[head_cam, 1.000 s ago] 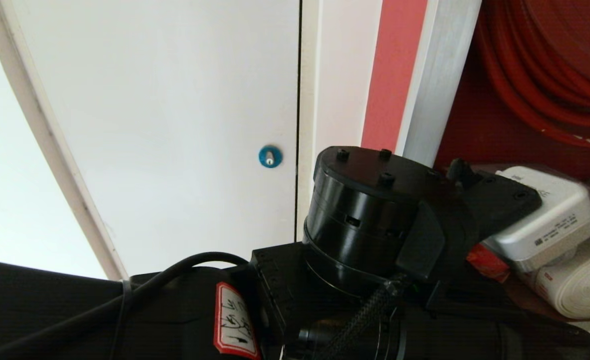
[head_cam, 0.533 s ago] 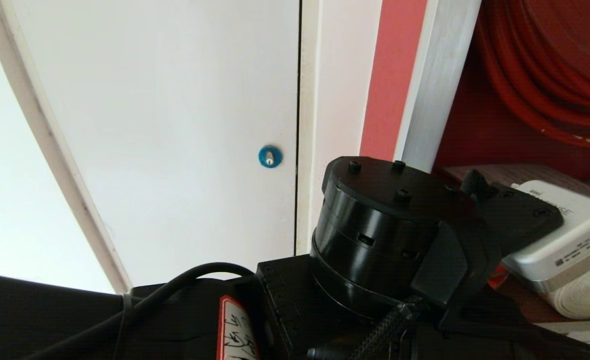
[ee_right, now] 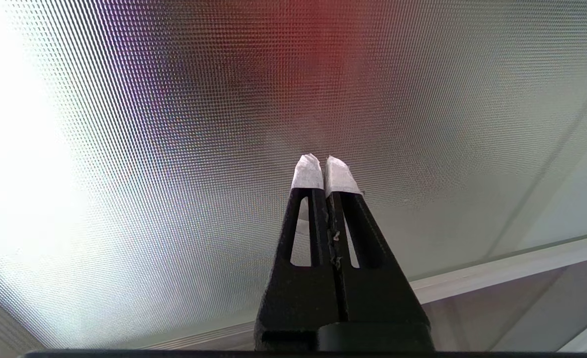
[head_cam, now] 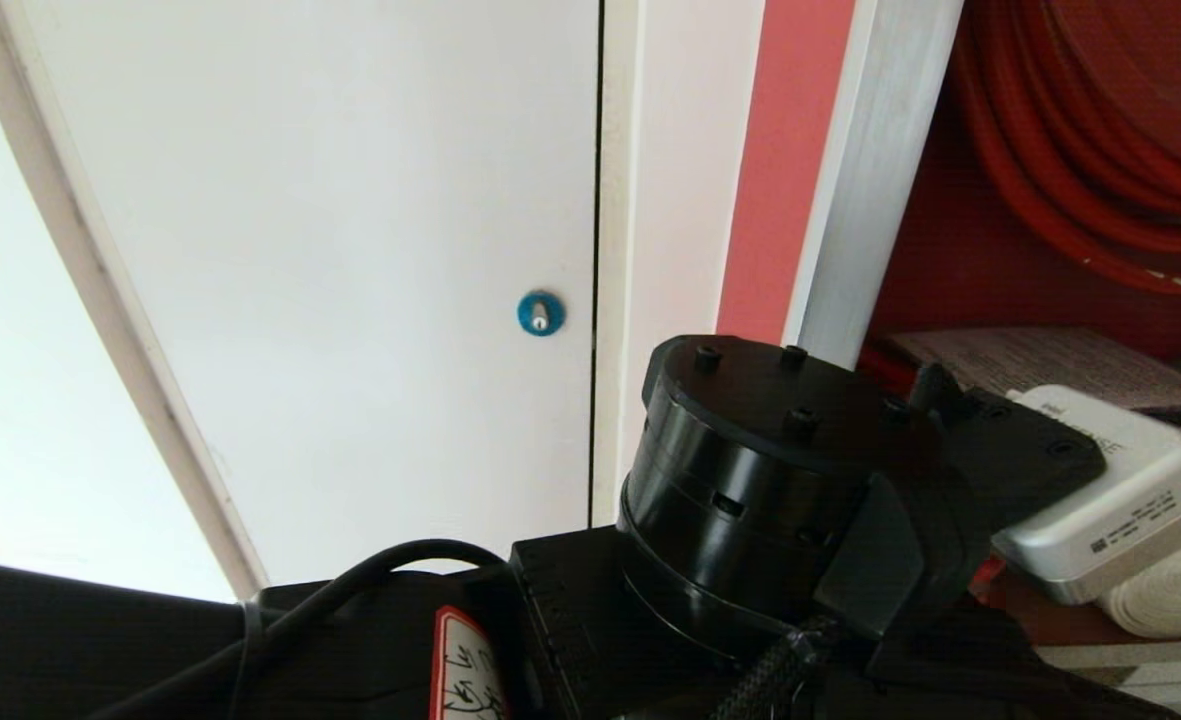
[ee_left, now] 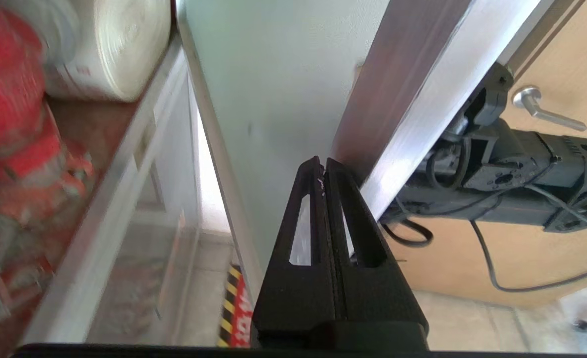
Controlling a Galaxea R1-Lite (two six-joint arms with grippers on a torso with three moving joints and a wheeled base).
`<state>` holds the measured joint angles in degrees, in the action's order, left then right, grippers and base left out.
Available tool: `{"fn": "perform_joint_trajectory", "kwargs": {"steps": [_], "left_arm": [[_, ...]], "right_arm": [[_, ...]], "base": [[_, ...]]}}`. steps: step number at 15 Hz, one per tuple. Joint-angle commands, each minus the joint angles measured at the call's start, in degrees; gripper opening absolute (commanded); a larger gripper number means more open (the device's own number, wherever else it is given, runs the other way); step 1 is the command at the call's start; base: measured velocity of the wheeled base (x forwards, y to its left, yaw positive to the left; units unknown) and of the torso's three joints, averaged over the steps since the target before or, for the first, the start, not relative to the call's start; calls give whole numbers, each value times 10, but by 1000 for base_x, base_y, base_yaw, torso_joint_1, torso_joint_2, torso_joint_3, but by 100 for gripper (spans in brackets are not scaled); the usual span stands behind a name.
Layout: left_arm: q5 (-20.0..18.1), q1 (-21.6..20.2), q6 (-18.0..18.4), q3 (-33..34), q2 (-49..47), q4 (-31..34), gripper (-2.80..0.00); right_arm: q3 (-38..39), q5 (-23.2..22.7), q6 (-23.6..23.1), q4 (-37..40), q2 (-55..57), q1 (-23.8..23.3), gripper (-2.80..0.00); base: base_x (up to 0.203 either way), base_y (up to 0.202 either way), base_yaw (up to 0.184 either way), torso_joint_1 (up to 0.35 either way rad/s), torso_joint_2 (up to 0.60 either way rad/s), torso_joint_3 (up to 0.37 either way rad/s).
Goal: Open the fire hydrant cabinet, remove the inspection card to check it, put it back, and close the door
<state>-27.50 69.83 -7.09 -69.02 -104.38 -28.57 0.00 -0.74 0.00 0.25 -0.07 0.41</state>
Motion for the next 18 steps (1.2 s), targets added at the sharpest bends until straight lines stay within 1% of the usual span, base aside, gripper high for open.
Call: {"fn": "perform_joint_trajectory", "kwargs": {"steps": [1, 4, 7, 9, 11, 13, 14, 15, 16, 17, 18], "left_arm": [[-1, -39, -9, 11, 3, -2, -280], [-3, -103, -11, 61, 32, -2, -280], [-3, -184, -6, 132, 83, -3, -280], [-3, -263, 0, 181, 123, -4, -280], [-4, -326, 3, 230, 184, -3, -280], [-4, -411, 7, 279, 261, 1, -280], [-4, -462, 17, 302, 293, 1, -280], [-4, -503, 28, 321, 325, 1, -280], [-4, -529, 36, 336, 355, 2, -280], [-4, -543, 40, 348, 384, 3, -280], [-1, -549, 43, 360, 420, 4, -280]], "right_arm": [[0, 0, 0, 0, 0, 0, -280], [0, 0, 0, 0, 0, 0, -280], [0, 0, 0, 0, 0, 0, -280], [0, 0, 0, 0, 0, 0, -280], [0, 0, 0, 0, 0, 0, -280], [0, 0, 0, 0, 0, 0, -280], [0, 0, 0, 0, 0, 0, -280], [0, 0, 0, 0, 0, 0, -280], [0, 0, 0, 0, 0, 0, -280], [0, 0, 0, 0, 0, 0, -280], [0, 0, 0, 0, 0, 0, -280]], "base": [[0, 0, 0, 0, 0, 0], [0, 0, 0, 0, 0, 0], [0, 0, 0, 0, 0, 0], [0, 0, 0, 0, 0, 0], [0, 0, 0, 0, 0, 0], [0, 0, 0, 0, 0, 0], [0, 0, 0, 0, 0, 0], [0, 0, 0, 0, 0, 0], [0, 0, 0, 0, 0, 0], [0, 0, 0, 0, 0, 0], [0, 0, 0, 0, 0, 0]]}}
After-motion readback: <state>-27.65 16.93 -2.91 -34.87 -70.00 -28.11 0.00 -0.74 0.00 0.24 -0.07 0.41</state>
